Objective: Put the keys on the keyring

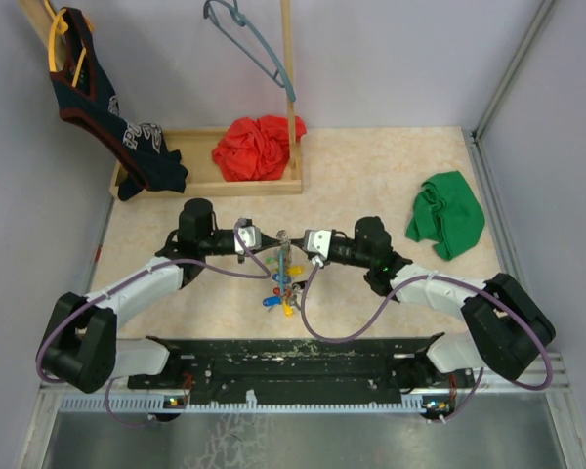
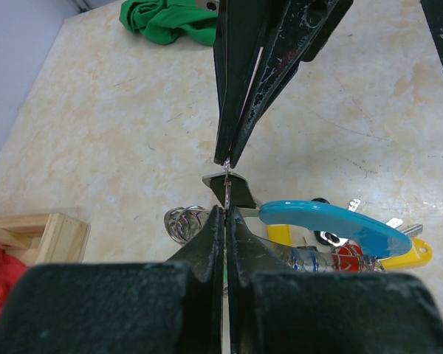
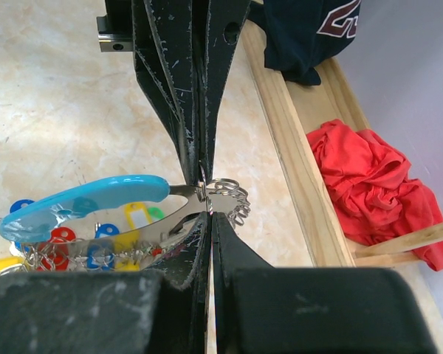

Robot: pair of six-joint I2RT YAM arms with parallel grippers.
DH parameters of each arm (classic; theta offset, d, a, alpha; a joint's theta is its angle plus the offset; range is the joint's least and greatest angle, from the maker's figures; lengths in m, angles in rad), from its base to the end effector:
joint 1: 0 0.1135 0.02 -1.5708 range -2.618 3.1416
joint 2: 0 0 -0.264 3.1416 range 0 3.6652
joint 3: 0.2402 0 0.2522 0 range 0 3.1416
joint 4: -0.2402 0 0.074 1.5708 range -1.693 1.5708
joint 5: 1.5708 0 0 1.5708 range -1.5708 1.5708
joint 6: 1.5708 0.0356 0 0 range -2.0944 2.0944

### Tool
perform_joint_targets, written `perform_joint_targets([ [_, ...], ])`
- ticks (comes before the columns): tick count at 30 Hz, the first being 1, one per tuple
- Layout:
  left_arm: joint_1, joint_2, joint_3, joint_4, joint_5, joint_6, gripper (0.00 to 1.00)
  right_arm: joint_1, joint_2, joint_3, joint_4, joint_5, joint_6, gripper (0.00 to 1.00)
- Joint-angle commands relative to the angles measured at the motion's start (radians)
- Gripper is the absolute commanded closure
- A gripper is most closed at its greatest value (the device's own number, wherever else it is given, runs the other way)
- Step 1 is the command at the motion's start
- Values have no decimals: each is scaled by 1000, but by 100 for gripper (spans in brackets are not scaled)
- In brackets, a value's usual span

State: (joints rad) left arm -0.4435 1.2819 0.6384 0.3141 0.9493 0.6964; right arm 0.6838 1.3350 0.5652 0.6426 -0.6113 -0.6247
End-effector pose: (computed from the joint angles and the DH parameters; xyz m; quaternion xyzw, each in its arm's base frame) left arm 0.2282 -0.1405 0.2369 0.6142 0.4657 -0.3036 0.5601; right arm 0.2028 0.1916 0.2297 -0.5934 0.4470 0.2444 0.6232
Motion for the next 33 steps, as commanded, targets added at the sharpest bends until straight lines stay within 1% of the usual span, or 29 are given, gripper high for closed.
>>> perform_joint_targets([
  [1, -6, -24, -6, 33, 6, 2, 100, 10, -33, 44, 38, -31, 30, 100],
  [16, -10, -33, -17, 34, 3, 28, 100, 8, -54, 58, -16, -14, 50, 100],
  [33, -12, -36, -25, 34, 23, 61, 100, 8, -38, 77, -21, -1, 75, 100],
])
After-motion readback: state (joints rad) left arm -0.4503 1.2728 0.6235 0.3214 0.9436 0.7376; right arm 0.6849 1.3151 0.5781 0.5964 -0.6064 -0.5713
